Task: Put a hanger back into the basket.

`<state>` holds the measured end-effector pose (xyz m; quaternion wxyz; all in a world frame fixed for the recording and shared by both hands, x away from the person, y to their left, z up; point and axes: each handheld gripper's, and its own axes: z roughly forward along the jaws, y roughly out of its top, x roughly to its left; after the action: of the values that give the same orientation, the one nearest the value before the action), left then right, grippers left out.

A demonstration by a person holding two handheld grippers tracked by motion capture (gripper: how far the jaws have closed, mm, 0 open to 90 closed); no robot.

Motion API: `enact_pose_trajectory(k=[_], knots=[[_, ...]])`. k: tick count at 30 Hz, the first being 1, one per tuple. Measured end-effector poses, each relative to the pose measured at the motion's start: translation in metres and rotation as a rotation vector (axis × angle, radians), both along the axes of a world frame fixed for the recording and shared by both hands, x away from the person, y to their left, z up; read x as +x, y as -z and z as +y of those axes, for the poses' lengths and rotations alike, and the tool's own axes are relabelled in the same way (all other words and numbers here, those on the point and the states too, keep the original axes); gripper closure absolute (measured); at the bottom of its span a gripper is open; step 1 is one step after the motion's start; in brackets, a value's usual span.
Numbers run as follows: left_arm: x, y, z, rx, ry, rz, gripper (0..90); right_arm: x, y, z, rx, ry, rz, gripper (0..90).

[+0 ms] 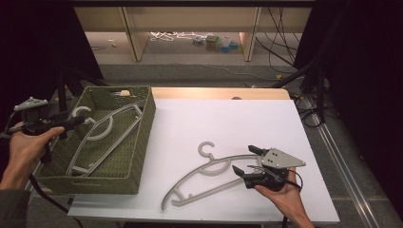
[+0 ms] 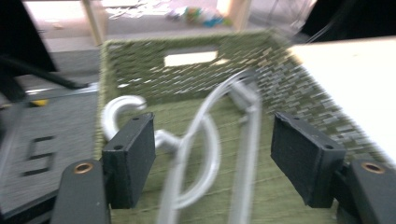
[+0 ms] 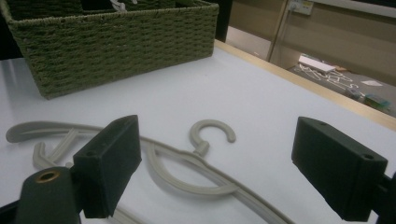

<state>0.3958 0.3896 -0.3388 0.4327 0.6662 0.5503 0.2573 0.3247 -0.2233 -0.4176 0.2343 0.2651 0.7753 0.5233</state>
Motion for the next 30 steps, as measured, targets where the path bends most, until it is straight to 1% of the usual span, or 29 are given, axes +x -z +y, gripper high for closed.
enact_pose_trajectory(k=[1,2,3,4,6,7,8,9,10,12,13,14,15,16,17,18,20,21,22,23,24,25,26,27,28,29,30], knots=[[-0.009,-0.007,-0.005,-0.01,-0.001,-0.027,29.1,0.0,0.0,0.0,0.0,0.0,0.0,16.4],[-0.014,-0.01,-0.008,-0.009,0.009,-0.037,28.8,0.0,0.0,0.0,0.0,0.0,0.001,16.4],[-0.014,-0.01,-0.008,-0.009,0.009,-0.037,29.2,0.0,0.0,0.001,0.001,-0.002,0.004,16.4],[-0.023,-0.019,-0.015,0.002,0.019,-0.058,29.1,0.0,0.0,0.001,0.001,-0.001,0.004,16.4],[-0.031,-0.025,-0.022,-0.003,0.022,-0.067,28.5,0.0,0.0,0.001,-0.004,-0.003,0.001,16.4],[-0.031,-0.025,-0.022,-0.003,0.022,-0.067,28.3,-0.001,-0.001,-0.001,-0.021,-0.001,0.011,16.4],[-0.038,-0.028,-0.032,-0.003,0.037,-0.073,28.2,-0.001,0.0,0.0,-0.005,-0.003,0.008,16.4],[-0.038,-0.028,-0.032,-0.003,0.037,-0.073,28.1,-0.001,0.0,0.0,-0.005,-0.003,0.008,16.4],[-0.042,-0.027,-0.038,-0.002,0.044,-0.071,28.1,0.0,0.0,0.001,0.004,-0.001,0.002,16.4],[-0.046,-0.026,-0.048,-0.004,0.054,-0.063,27.3,0.0,0.0,0.0,-0.003,-0.005,0.01,16.4],[-0.05,-0.022,-0.059,-0.023,0.079,-0.062,27.2,0.0,0.0,0.001,0.001,-0.006,0.007,16.4],[-0.053,-0.021,-0.064,-0.041,0.089,-0.066,27.2,0.0,0.001,0.001,0.002,-0.002,-0.002,16.4],[-0.055,-0.02,-0.069,-0.053,0.096,-0.071,27.2,0.0,0.001,0.001,-0.001,-0.004,0.001,16.4],[-0.055,-0.02,-0.069,-0.053,0.096,-0.071,27.2,0.0,0.001,0.001,-0.004,-0.005,0.004,16.4],[-0.057,-0.019,-0.075,-0.057,0.104,-0.078,27.3,0.0,0.001,0.002,0.002,0.0,-0.006,16.4],[-0.061,-0.017,-0.084,-0.065,0.116,-0.087,27.3,0.0,0.001,0.001,0.001,-0.001,-0.005,16.4],[-0.064,-0.014,-0.098,-0.075,0.147,-0.089,27.3,0.0,0.0,0.001,-0.006,-0.007,0.008,16.4],[-0.065,-0.012,-0.102,-0.068,0.158,-0.087,27.3,0.0,0.001,0.001,-0.001,-0.003,0.0,16.4],[-0.067,-0.01,-0.109,-0.063,0.174,-0.089,27.3,0.0,0.001,0.001,-0.002,-0.004,0.0,16.4],[-0.067,-0.01,-0.109,-0.063,0.174,-0.089,27.3,0.0,0.001,0.001,-0.003,-0.002,-0.003,16.4],[-0.07,-0.005,-0.122,-0.057,0.209,-0.077,27.3,0.0,0.0,0.001,-0.009,-0.006,0.003,16.4],[-0.07,-0.005,-0.122,-0.057,0.209,-0.077,27.4,0.0,0.0,0.001,-0.009,-0.006,0.003,16.4],[-0.071,-0.003,-0.127,-0.051,0.215,-0.075,27.3,0.0,0.001,0.0,-0.001,-0.01,0.0,16.4],[-0.074,0.001,-0.137,-0.057,0.239,-0.083,27.4,0.0,0.001,0.0,-0.003,-0.003,-0.001,16.4],[-0.074,0.001,-0.137,-0.057,0.239,-0.083,27.3,0.0,0.001,0.0,-0.003,-0.003,-0.001,16.4],[-0.077,0.004,-0.145,-0.058,0.254,-0.083,27.3,0.0,0.0,0.0,-0.003,-0.004,0.001,16.4],[-0.077,0.004,-0.145,-0.058,0.254,-0.083,27.4,0.0,0.0,0.0,-0.003,-0.004,0.001,16.4]])
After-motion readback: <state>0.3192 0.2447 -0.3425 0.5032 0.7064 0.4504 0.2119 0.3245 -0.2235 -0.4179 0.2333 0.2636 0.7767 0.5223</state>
